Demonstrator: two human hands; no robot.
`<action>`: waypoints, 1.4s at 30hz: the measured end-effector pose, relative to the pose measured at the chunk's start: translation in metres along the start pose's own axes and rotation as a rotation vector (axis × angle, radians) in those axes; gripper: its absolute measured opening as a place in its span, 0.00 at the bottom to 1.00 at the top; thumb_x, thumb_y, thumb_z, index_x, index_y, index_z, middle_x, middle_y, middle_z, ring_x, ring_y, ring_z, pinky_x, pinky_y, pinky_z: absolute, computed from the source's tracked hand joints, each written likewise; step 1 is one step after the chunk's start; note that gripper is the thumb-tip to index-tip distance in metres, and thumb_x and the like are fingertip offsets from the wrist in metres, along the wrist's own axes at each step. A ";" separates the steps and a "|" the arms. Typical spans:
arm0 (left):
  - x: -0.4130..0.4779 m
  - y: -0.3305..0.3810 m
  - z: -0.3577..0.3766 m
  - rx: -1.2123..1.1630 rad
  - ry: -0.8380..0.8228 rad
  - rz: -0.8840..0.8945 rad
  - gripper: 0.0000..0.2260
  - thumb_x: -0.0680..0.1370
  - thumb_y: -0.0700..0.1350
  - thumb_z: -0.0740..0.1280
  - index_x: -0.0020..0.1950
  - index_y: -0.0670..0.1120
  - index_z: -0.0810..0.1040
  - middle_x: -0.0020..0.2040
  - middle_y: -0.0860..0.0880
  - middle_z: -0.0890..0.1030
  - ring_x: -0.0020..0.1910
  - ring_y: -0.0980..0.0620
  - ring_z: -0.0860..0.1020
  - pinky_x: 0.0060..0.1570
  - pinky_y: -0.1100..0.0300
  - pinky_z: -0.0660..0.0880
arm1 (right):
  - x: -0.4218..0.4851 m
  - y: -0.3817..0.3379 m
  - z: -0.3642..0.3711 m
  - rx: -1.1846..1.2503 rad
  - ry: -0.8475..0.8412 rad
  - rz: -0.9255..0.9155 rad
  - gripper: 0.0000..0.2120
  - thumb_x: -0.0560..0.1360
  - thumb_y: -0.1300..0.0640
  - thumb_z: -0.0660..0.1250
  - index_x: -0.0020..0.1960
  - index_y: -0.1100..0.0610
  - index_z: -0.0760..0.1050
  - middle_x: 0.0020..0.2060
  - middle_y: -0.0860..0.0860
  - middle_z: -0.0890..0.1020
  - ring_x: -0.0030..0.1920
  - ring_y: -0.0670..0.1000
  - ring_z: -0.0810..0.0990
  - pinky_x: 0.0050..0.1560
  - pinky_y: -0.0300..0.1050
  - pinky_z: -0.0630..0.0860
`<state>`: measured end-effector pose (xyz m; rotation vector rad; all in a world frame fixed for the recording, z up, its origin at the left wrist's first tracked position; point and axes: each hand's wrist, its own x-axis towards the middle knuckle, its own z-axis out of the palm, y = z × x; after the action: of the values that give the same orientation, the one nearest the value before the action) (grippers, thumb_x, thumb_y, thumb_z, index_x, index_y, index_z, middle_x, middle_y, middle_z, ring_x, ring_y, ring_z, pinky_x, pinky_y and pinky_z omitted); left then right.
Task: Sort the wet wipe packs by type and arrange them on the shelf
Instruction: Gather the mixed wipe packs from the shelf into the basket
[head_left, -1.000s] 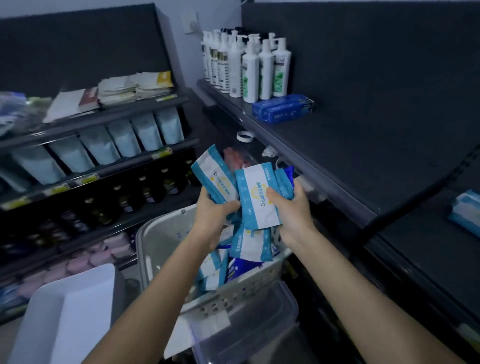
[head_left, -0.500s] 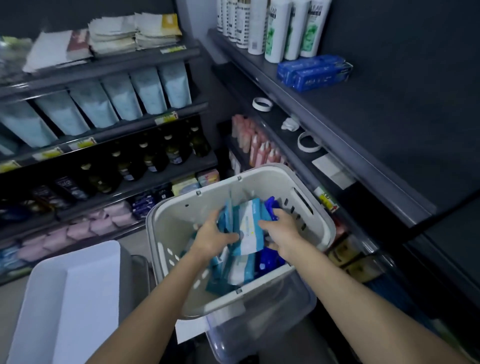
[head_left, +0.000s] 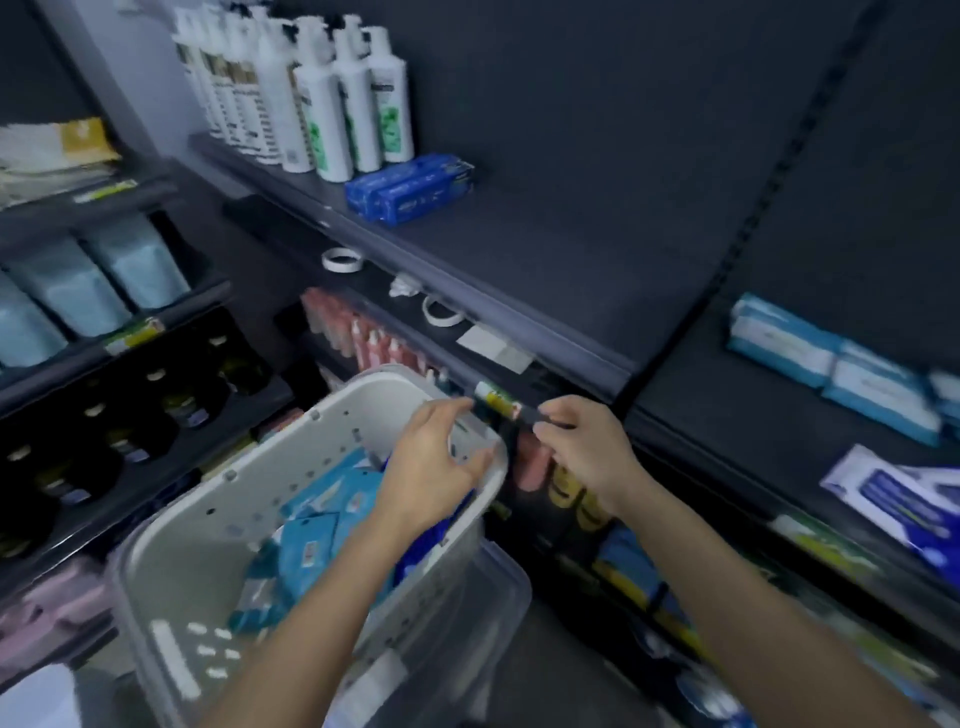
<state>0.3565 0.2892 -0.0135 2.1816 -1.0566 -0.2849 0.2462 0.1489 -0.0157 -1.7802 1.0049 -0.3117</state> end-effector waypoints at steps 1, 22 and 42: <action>0.004 0.014 0.012 -0.001 -0.035 0.053 0.24 0.73 0.46 0.72 0.68 0.46 0.72 0.65 0.48 0.74 0.65 0.51 0.71 0.56 0.73 0.58 | -0.006 0.008 -0.019 0.002 0.052 0.019 0.12 0.76 0.59 0.67 0.58 0.58 0.77 0.52 0.47 0.79 0.56 0.52 0.78 0.60 0.52 0.76; 0.030 0.270 0.254 0.072 -0.614 0.414 0.30 0.73 0.50 0.73 0.71 0.42 0.67 0.66 0.43 0.72 0.66 0.46 0.70 0.51 0.62 0.66 | -0.122 0.218 -0.363 -0.495 0.506 0.505 0.33 0.72 0.45 0.70 0.72 0.55 0.65 0.67 0.58 0.71 0.67 0.60 0.68 0.63 0.53 0.68; 0.091 0.332 0.352 0.272 -0.763 0.501 0.21 0.66 0.57 0.77 0.39 0.43 0.73 0.35 0.47 0.76 0.34 0.51 0.73 0.34 0.58 0.65 | -0.119 0.270 -0.430 -0.138 0.292 0.356 0.20 0.65 0.53 0.79 0.51 0.56 0.75 0.49 0.48 0.80 0.45 0.45 0.77 0.38 0.35 0.70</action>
<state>0.0504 -0.0949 -0.0441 1.9611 -2.1164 -0.8098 -0.2247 -0.0749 -0.0303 -1.6660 1.5595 -0.2875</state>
